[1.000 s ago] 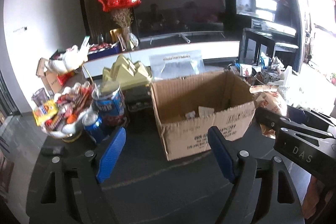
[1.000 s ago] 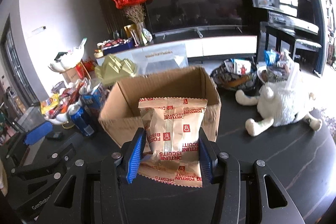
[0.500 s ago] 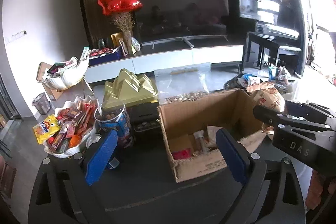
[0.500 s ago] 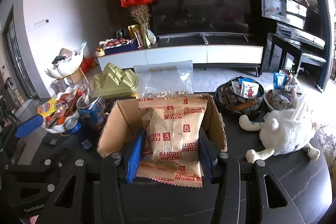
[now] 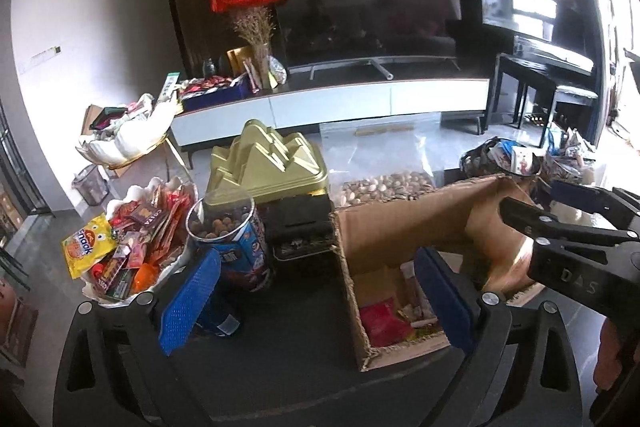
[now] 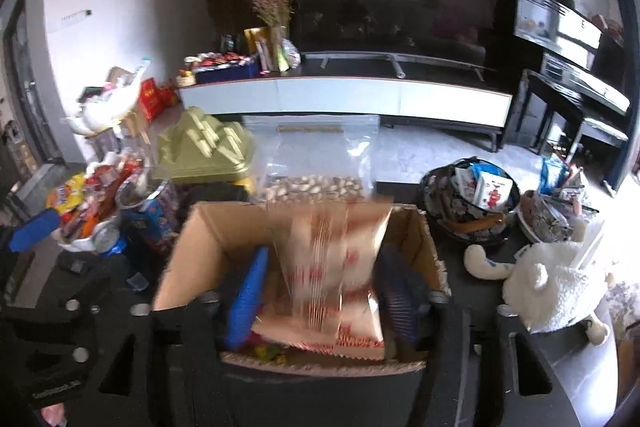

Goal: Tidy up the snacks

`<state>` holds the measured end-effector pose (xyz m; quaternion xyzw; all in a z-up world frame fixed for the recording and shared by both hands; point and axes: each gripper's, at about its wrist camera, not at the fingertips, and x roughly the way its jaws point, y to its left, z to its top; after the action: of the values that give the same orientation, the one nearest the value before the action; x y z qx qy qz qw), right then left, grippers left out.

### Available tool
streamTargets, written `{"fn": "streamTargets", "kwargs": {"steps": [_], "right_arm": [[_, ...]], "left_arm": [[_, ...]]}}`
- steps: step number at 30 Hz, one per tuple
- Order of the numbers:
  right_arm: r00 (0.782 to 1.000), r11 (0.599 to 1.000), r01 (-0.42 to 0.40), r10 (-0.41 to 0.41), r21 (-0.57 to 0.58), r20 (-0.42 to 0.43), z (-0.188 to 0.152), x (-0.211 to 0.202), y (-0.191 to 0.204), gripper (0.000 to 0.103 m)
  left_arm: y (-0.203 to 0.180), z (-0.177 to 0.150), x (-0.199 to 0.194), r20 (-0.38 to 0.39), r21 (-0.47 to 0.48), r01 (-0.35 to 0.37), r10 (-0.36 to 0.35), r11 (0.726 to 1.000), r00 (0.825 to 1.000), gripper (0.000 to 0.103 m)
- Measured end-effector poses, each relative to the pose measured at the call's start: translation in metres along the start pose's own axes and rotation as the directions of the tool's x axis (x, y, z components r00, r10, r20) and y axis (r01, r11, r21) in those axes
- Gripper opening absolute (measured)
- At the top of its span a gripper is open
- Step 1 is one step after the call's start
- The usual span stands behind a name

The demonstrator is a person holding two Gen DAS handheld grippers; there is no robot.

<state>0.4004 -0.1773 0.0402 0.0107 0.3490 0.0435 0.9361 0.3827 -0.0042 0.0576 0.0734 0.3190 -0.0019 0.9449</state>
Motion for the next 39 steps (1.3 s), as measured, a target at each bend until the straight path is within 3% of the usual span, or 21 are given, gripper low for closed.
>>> {"fn": "streamTargets", "kwargs": {"steps": [7,10,20,39], "right_arm": [[1.0,1.0,0.02,-0.02,-0.001,0.01,-0.011,-0.021,-0.002,0.071],[0.999,1.0,0.016,-0.017,0.014,0.042,-0.019,-0.044,-0.003,0.079],[0.988,0.997,0.068,-0.071,0.023,0.139,-0.05,-0.118,0.0,0.09],[0.977,0.998,0.047,-0.057,0.05,0.204,-0.132,-0.218,-0.002,0.09]], "left_arm": [[-0.002,-0.008,-0.019,0.036,0.006,-0.026,0.025,1.0,0.999,0.103],[-0.002,-0.014,-0.036,0.062,0.008,-0.03,0.029,1.0,0.998,0.103],[0.005,-0.038,-0.105,0.156,-0.006,-0.026,0.027,1.0,0.987,0.103],[-0.007,-0.102,-0.208,0.252,0.004,0.034,-0.034,0.999,0.967,0.103]]}}
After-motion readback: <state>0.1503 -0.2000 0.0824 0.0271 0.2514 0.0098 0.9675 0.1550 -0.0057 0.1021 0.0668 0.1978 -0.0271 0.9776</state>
